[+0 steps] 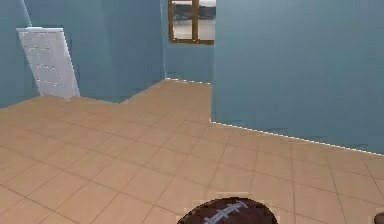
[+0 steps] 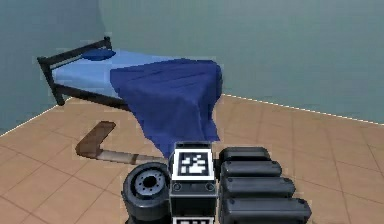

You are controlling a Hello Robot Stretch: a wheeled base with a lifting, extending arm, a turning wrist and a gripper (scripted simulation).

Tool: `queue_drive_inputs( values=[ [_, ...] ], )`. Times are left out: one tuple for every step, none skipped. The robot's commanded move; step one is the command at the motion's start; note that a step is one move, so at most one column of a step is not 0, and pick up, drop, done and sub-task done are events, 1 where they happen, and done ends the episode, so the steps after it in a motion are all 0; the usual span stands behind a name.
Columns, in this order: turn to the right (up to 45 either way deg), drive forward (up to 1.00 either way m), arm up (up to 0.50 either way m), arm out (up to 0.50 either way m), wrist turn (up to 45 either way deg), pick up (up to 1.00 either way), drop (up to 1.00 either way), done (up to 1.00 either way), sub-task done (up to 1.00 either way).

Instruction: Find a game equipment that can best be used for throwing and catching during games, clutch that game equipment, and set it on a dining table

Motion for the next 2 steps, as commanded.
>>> queue_drive_inputs(
  values=[
    [45.0, 0.0, 0.0, 0.0, 0.0, 0.0, 0.0, 0.0, 0.0],
    [3.0, 0.0, 0.0, 0.0, 0.0, 0.0, 0.0, 0.0, 0.0]
  ],
)
